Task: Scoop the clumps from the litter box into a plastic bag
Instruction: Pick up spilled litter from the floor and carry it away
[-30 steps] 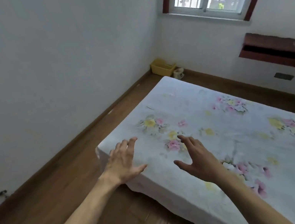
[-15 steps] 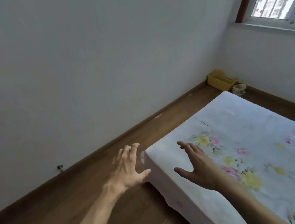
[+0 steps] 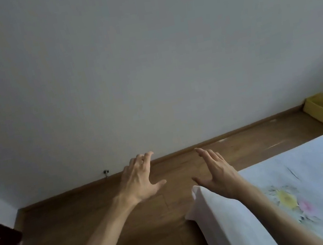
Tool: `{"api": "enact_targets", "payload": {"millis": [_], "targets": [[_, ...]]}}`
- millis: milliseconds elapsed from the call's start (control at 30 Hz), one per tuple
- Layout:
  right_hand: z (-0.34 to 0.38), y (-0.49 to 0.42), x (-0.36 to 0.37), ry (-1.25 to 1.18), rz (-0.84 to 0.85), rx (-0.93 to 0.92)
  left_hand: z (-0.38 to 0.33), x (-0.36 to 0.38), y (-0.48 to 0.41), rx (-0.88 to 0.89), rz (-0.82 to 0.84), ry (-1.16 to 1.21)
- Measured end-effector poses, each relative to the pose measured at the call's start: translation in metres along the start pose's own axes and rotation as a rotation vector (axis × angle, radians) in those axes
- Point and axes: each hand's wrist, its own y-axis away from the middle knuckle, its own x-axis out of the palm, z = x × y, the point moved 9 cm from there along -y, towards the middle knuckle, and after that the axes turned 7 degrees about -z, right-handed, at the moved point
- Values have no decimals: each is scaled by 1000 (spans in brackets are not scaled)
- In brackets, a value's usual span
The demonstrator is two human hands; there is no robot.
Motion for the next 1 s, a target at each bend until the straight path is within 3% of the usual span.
{"api": "enact_targets", "payload": {"millis": [400,733,1000], "targets": [[-9,-130,36,-106,32,-94,82,-5,-70,-177,-37,-26],[-22,-219,73,-33,55,-62,144,21,-175,-143,-4,59],[-46,-301,80,-28,-20,76,184,39,-272,-38,84,70]]}}
